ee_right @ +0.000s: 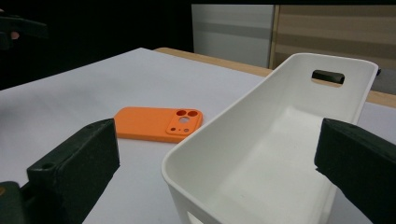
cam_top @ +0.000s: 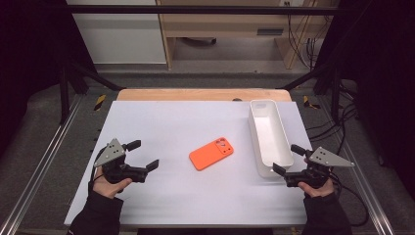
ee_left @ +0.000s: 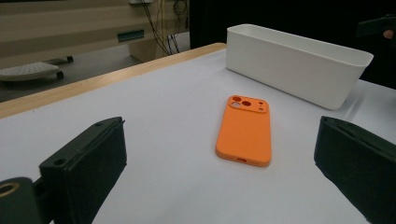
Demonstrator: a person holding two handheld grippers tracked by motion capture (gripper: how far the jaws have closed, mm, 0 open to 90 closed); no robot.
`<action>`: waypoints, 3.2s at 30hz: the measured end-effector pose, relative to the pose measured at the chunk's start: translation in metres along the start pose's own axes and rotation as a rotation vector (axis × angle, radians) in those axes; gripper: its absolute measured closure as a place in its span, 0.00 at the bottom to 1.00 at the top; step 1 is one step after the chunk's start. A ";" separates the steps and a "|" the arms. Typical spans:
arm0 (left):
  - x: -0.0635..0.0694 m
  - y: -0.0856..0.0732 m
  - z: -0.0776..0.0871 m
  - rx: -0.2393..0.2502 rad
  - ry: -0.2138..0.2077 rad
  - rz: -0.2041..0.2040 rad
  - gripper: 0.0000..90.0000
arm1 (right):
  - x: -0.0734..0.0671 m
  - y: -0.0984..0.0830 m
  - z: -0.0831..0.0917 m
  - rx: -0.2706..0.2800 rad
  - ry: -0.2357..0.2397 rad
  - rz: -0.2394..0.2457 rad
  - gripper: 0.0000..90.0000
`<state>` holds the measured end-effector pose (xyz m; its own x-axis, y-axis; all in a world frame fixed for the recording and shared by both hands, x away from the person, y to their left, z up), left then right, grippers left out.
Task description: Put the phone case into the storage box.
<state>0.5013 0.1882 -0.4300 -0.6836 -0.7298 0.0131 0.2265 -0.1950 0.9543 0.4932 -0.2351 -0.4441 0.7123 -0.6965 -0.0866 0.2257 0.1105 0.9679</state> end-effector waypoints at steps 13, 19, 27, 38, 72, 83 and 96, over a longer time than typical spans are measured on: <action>0.018 0.004 -0.016 -0.040 -0.019 -0.015 0.02 | 0.001 0.001 0.001 0.003 -0.004 0.001 0.01; 0.028 0.004 -0.027 -0.071 -0.027 -0.027 0.02 | 0.000 0.000 0.000 0.002 0.000 -0.001 0.01; 0.037 0.007 -0.041 -0.095 -0.045 -0.036 0.02 | 0.000 0.000 0.000 0.001 0.000 0.000 0.01; 0.047 0.009 -0.060 -0.132 -0.067 -0.046 0.02 | 0.001 0.000 0.000 -0.003 -0.002 -0.002 0.01; 0.063 0.021 -0.127 -0.220 -0.105 -0.070 0.02 | 0.000 -0.001 -0.001 -0.005 0.006 -0.004 0.01; 0.067 0.022 -0.143 -0.263 -0.103 -0.094 0.02 | 0.000 -0.001 -0.001 -0.005 0.006 0.000 0.01; 0.072 0.017 -0.166 -0.353 -0.107 -0.128 0.02 | 0.000 0.000 -0.001 -0.002 0.007 0.003 0.01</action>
<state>0.5718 0.0236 -0.4626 -0.7863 -0.6157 -0.0504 0.3464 -0.5070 0.7892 0.4936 -0.2344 -0.4440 0.7173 -0.6915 -0.0851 0.2248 0.1142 0.9677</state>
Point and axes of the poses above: each handheld gripper's, and its own axes: z roughly backward along the jaws, y roughly out of its top, x roughly to its right, the point moved 9 cm from there along -z, roughly forward along the jaws, and after that the axes turned 4 degrees about y, right-handed, at the moved point
